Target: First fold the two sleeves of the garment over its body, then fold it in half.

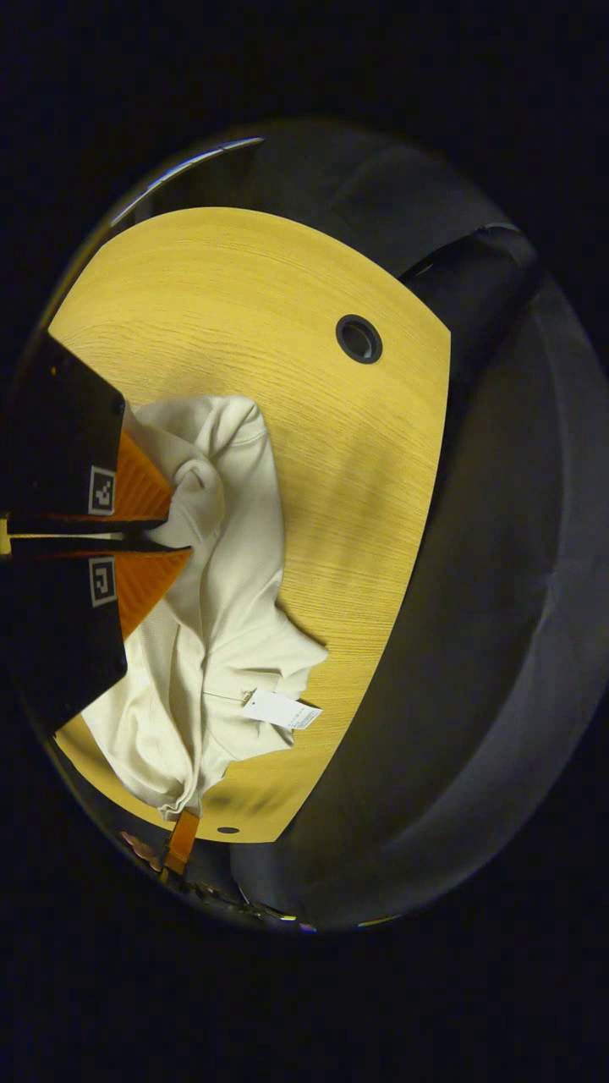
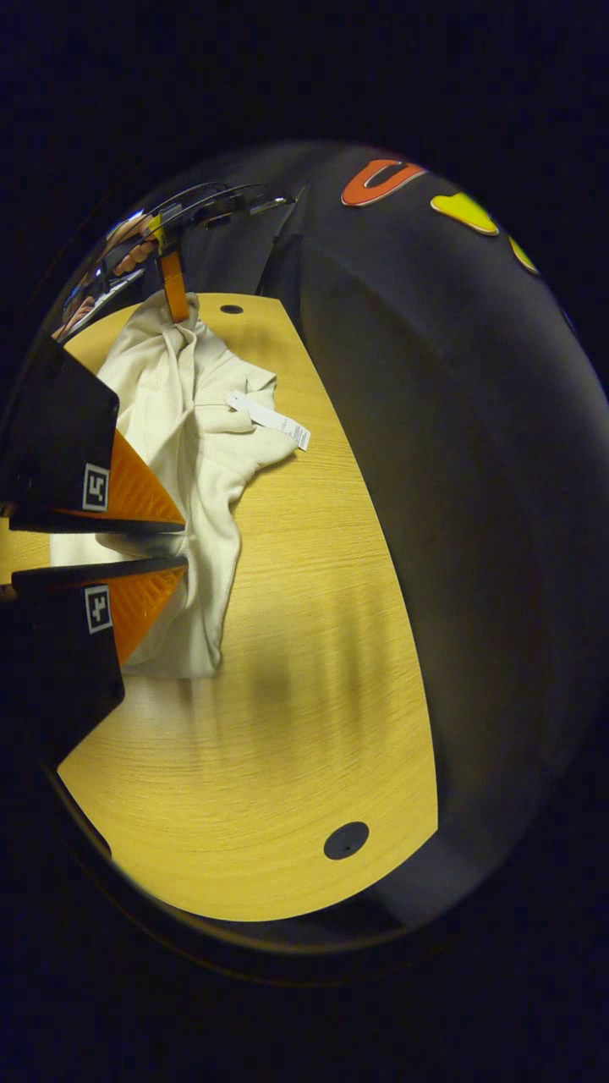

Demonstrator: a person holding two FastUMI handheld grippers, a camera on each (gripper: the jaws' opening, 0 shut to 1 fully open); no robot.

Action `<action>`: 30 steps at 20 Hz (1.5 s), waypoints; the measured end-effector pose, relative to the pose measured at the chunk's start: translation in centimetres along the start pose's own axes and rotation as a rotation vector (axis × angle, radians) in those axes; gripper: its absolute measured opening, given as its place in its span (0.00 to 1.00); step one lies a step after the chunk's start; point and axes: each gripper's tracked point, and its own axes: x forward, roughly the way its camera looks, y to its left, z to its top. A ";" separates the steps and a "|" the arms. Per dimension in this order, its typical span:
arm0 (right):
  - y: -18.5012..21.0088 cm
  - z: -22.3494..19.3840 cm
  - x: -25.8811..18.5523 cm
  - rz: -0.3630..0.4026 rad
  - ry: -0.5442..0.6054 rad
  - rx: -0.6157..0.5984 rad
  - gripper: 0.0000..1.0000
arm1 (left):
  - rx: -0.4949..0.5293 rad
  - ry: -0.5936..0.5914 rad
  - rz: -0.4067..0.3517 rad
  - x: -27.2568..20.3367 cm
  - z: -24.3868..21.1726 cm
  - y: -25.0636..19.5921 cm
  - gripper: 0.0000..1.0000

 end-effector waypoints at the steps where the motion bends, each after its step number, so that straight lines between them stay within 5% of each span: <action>1: 0.3 0.7 -0.4 0.005 -0.027 -0.009 0.17 | 0.009 -0.004 0.000 0.6 -0.1 -0.7 0.07; 4: 0.9 1.4 -1.6 0.006 -0.083 -0.052 0.23 | 0.007 -0.048 -0.023 1.2 0.3 -2.6 0.21; 5: 1.4 1.1 -1.9 0.019 -0.083 -0.072 0.17 | -0.003 -0.050 -0.038 1.2 0.2 -3.0 0.34; 6: 1.5 1.0 -2.5 0.019 -0.088 -0.087 0.31 | -0.006 -0.046 -0.053 1.0 0.0 -3.4 0.41; 7: 1.4 0.9 -3.3 0.000 -0.105 -0.108 0.38 | -0.003 -0.048 -0.046 0.9 -0.2 -3.5 0.58; 8: 1.7 0.7 -3.5 -0.001 -0.120 -0.132 0.38 | 0.005 -0.058 -0.045 0.4 0.0 -3.6 0.64; 10: 2.2 0.6 -5.1 0.001 -0.155 -0.168 0.73 | 0.021 -0.117 -0.018 -0.8 0.7 -3.5 0.74; 11: 2.4 0.2 -5.9 -0.003 -0.167 -0.180 0.91 | 0.032 -0.152 -0.004 -1.5 1.2 -3.5 0.96; 12: 2.5 0.0 -6.9 -0.008 -0.189 -0.184 0.93 | 0.026 -0.175 -0.012 -2.7 0.9 -4.0 1.00; 14: 2.8 -0.2 -9.4 -0.019 -0.249 -0.201 0.97 | 0.017 -0.213 -0.057 -5.1 0.2 -5.6 1.00; 15: 3.0 -0.1 -11.0 -0.019 -0.285 -0.218 0.91 | 0.027 -0.243 -0.063 -6.4 -0.2 -6.0 1.00; 16: 3.2 -0.3 -12.4 -0.023 -0.320 -0.248 0.97 | 0.038 -0.277 -0.065 -7.8 -0.7 -6.3 1.00; 20: 3.9 -2.6 -17.8 -0.038 -0.442 -0.414 0.94 | 0.074 -0.413 -0.003 -15.1 -4.1 -7.0 1.00; 26: 5.9 -6.0 -27.4 -0.050 -0.718 -0.522 0.98 | 0.088 -0.764 0.026 -26.9 -7.2 -7.9 1.00; 30: 6.9 -10.6 -33.6 -0.079 -0.855 -0.517 0.96 | 0.208 -0.999 0.058 -34.7 -9.4 -8.7 1.00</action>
